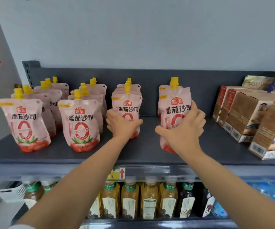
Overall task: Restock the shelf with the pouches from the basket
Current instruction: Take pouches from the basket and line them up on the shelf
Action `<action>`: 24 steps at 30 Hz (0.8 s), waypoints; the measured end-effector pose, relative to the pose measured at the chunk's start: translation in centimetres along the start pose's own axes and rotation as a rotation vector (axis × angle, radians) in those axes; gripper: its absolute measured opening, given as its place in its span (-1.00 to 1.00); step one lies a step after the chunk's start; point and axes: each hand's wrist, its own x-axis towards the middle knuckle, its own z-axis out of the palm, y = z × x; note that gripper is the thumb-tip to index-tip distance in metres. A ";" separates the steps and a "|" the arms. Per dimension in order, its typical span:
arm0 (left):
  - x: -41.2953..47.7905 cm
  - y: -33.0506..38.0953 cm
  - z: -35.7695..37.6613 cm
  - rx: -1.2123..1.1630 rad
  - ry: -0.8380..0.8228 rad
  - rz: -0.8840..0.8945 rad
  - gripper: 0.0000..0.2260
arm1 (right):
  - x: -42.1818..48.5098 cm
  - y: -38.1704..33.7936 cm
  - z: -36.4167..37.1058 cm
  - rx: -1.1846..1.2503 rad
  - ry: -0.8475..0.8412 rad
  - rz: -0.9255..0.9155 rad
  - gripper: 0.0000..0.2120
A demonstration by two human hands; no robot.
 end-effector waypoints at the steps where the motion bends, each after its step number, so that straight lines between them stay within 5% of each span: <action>1: 0.2 0.0 0.2 -0.007 -0.009 0.005 -0.08 | 0.2 0.3 0.5 -0.005 -0.005 -0.006 0.12; 15: -0.3 -0.8 -4.2 -0.035 -0.406 0.051 0.10 | -0.4 0.7 5.7 0.084 -0.056 0.103 0.09; 24: -0.3 -0.5 -9.9 -0.363 -0.533 0.088 -0.36 | -1.5 -4.7 10.8 0.216 0.035 0.035 0.07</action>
